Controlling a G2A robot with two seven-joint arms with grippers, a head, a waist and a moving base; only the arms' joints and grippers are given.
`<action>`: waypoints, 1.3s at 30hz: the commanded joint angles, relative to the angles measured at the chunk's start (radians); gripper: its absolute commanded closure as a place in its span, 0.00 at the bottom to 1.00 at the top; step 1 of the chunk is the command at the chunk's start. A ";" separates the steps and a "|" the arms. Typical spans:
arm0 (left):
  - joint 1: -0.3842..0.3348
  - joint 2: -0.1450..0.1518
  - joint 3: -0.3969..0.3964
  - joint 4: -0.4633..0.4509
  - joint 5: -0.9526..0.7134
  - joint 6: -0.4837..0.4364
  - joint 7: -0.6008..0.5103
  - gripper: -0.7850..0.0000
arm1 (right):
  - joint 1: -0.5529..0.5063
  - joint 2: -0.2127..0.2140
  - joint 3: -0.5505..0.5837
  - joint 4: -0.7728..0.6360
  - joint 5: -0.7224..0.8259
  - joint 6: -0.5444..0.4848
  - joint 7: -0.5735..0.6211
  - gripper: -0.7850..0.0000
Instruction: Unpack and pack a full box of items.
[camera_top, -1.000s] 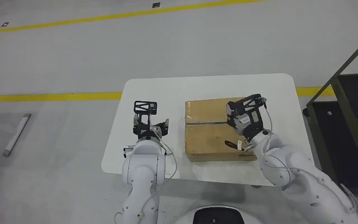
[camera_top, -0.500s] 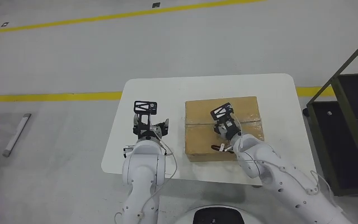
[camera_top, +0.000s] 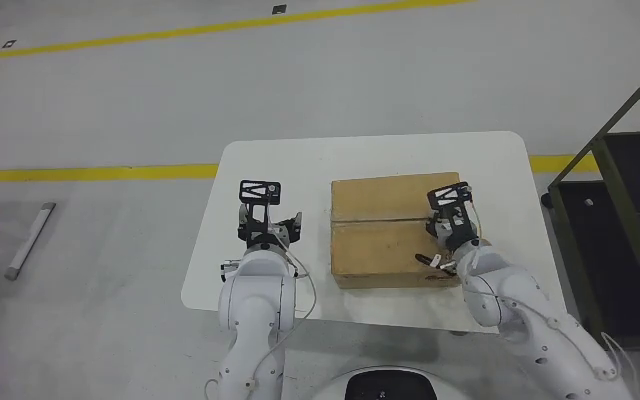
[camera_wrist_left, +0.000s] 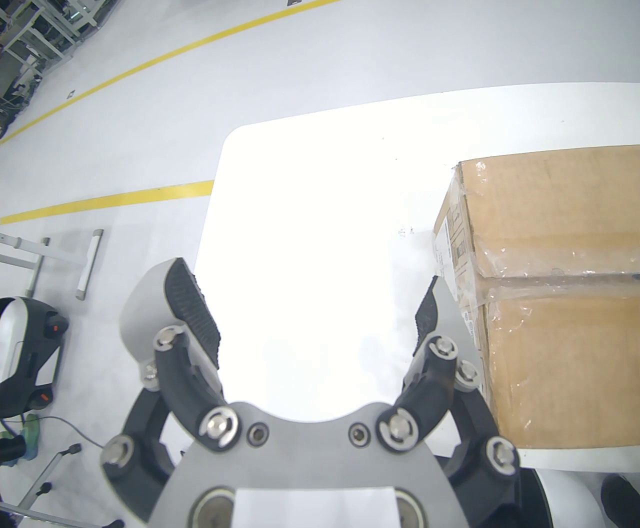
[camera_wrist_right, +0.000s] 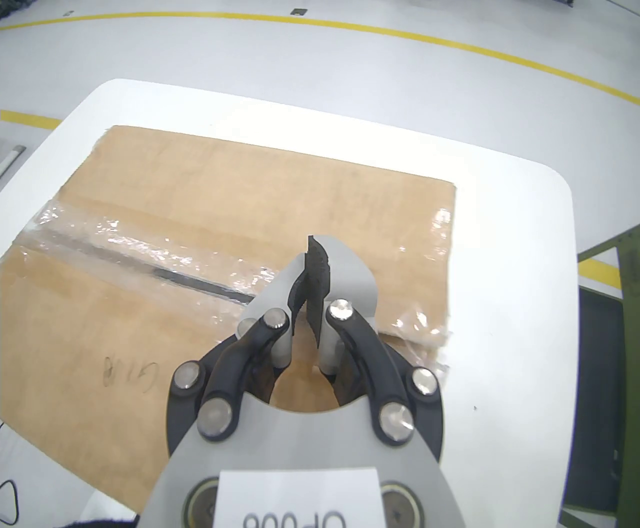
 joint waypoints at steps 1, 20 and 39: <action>0.000 0.000 0.000 0.000 0.000 0.000 0.000 0.00 | -0.024 0.003 0.031 -0.013 -0.008 0.009 0.004 1.00; 0.000 0.000 0.000 0.000 0.000 0.000 0.000 0.00 | 0.126 -0.045 -0.168 0.014 0.023 -0.213 -0.221 1.00; 0.000 0.000 0.000 0.000 0.000 0.000 0.000 0.00 | 0.288 -0.128 -0.356 0.330 -0.023 -0.210 -0.236 1.00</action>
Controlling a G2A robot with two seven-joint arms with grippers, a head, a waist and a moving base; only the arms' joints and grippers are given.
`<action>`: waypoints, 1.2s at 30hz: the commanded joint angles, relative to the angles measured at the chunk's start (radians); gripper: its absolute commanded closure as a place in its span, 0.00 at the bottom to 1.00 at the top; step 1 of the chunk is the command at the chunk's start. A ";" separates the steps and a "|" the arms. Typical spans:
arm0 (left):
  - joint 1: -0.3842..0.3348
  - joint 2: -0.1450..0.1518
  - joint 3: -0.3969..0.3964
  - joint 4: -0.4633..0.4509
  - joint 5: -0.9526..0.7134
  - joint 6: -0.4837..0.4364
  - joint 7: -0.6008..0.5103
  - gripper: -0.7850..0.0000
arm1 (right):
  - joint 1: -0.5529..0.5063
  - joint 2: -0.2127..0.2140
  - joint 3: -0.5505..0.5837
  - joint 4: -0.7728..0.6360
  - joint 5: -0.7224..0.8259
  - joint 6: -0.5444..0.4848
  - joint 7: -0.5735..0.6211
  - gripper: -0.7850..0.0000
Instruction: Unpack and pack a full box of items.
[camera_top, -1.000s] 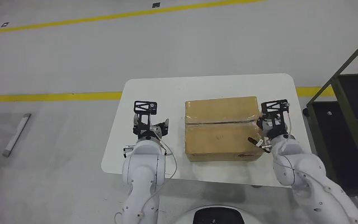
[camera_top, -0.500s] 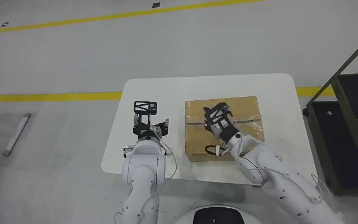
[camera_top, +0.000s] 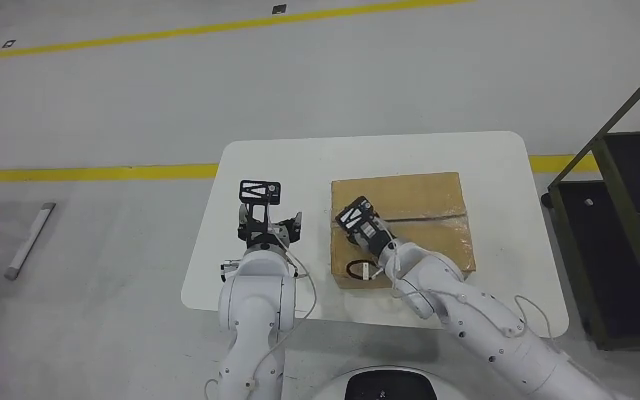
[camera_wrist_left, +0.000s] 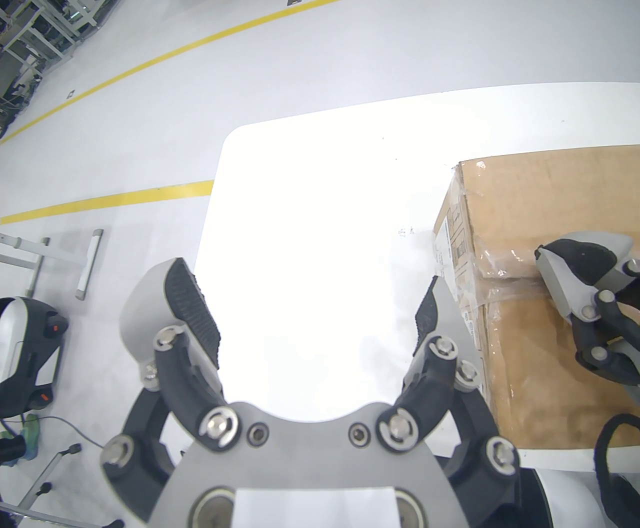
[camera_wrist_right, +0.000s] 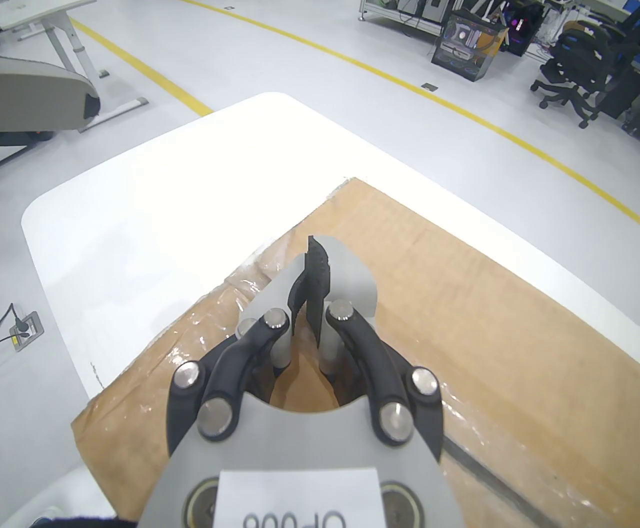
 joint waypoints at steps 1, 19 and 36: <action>0.000 0.000 0.000 0.000 0.000 0.000 0.000 0.00 | -0.019 0.004 0.020 -0.017 -0.002 0.001 0.007 1.00; 0.000 0.000 0.000 0.000 0.000 0.000 0.000 0.00 | -0.268 0.043 0.280 -0.247 0.052 0.072 0.108 1.00; 0.000 0.000 0.000 0.000 0.000 0.000 0.000 0.00 | -0.555 0.080 0.742 -0.503 0.069 0.152 0.048 1.00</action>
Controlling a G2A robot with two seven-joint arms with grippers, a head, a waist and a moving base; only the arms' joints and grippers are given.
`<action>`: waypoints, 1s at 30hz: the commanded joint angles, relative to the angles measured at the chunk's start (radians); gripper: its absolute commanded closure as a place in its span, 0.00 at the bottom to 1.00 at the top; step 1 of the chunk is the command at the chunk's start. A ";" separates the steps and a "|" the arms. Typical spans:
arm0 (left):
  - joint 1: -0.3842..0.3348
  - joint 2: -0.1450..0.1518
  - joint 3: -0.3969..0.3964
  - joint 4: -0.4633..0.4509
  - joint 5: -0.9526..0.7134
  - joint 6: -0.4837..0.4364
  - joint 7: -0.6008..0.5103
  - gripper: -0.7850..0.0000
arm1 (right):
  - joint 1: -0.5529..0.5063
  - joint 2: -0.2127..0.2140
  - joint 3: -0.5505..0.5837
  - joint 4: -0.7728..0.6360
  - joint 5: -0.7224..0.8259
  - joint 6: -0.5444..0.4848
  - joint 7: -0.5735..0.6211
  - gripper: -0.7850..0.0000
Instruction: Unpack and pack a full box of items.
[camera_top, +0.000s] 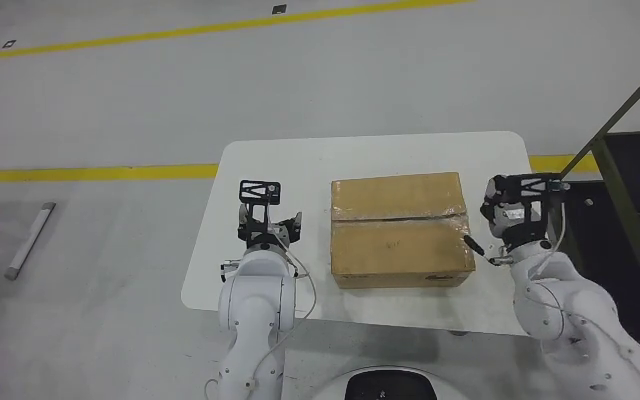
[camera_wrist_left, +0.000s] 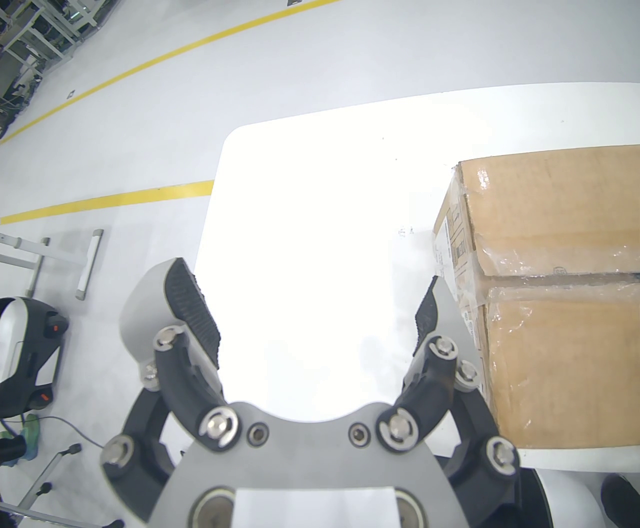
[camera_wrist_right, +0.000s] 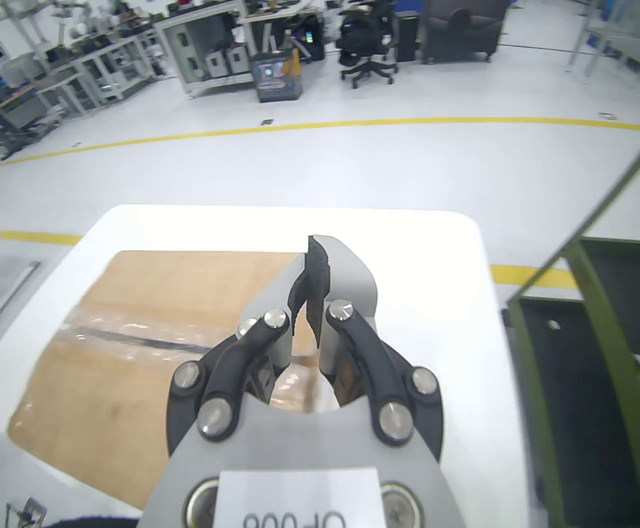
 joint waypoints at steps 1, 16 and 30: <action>0.000 0.000 0.000 0.000 0.000 0.000 0.000 0.00 | -0.060 0.003 0.064 0.011 -0.007 0.004 -0.007 1.00; 0.087 0.011 -0.032 -0.049 -0.146 -0.097 0.163 0.00 | -0.063 -0.016 -0.119 0.195 -0.061 -0.127 -0.138 1.00; 0.211 0.030 -0.069 -0.098 -0.221 -0.112 0.477 0.00 | 0.002 -0.012 -0.099 0.009 -0.183 -0.181 -0.054 1.00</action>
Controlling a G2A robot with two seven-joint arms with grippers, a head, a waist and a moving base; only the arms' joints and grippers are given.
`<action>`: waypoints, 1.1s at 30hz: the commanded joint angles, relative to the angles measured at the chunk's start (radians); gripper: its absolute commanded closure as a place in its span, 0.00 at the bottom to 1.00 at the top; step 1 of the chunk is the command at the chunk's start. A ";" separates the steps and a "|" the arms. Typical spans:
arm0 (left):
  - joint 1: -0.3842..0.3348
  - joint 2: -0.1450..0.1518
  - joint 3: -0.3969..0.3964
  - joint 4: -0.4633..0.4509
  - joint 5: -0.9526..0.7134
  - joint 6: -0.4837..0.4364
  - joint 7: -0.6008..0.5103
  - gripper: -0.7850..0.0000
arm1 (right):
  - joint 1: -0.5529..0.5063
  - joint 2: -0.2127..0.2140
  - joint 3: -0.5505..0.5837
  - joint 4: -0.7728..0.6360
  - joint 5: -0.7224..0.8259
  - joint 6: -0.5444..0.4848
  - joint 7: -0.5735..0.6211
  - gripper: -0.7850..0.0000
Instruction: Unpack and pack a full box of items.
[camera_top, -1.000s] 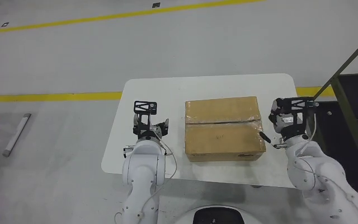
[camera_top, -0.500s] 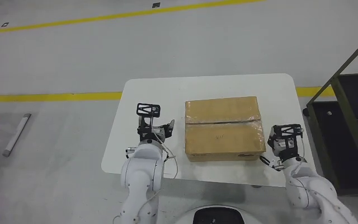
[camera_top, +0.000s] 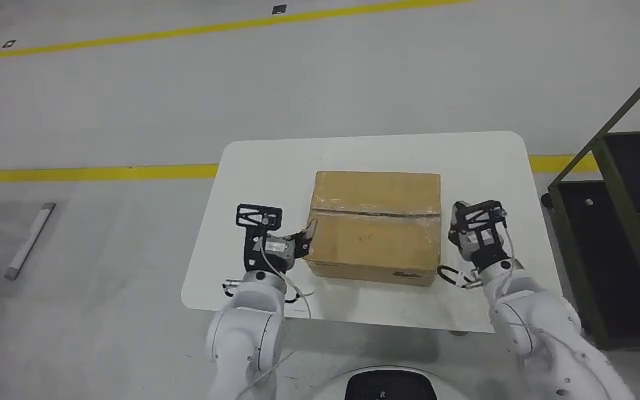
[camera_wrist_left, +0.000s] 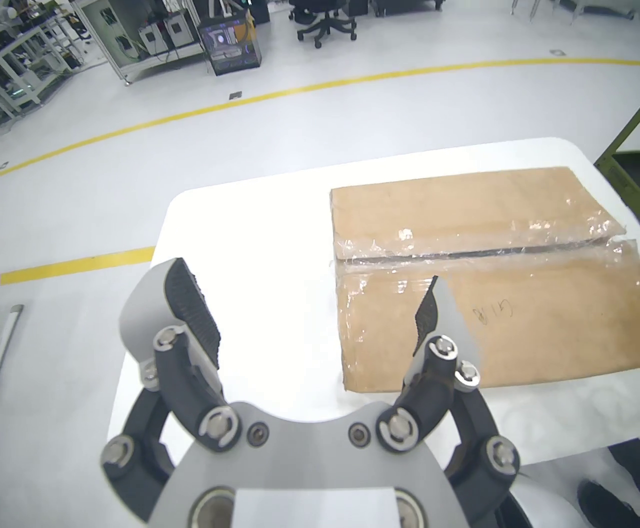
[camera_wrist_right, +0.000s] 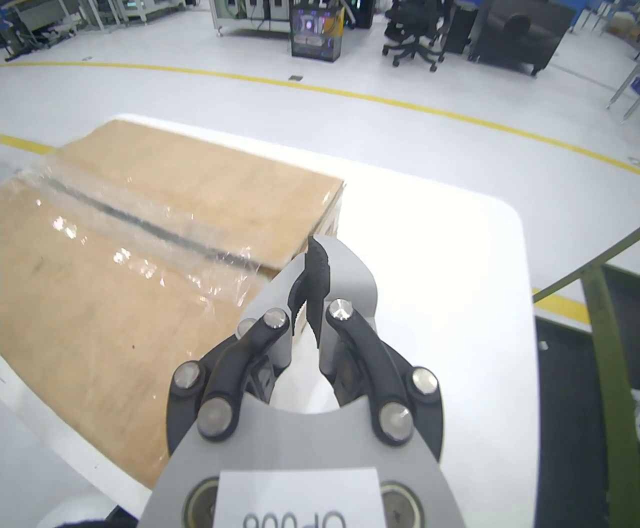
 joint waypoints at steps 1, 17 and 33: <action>0.012 0.003 0.003 0.008 0.009 0.000 0.086 0.00 | -0.021 0.005 0.050 -0.076 0.001 -0.019 0.018 1.00; 0.093 0.027 0.037 0.047 -0.085 -0.166 0.229 0.00 | -0.384 0.024 0.367 -0.379 -0.081 -0.135 0.075 0.82; 0.090 0.031 0.042 0.048 -0.084 -0.169 0.213 0.00 | -0.403 0.022 0.374 -0.379 -0.053 -0.136 0.060 0.03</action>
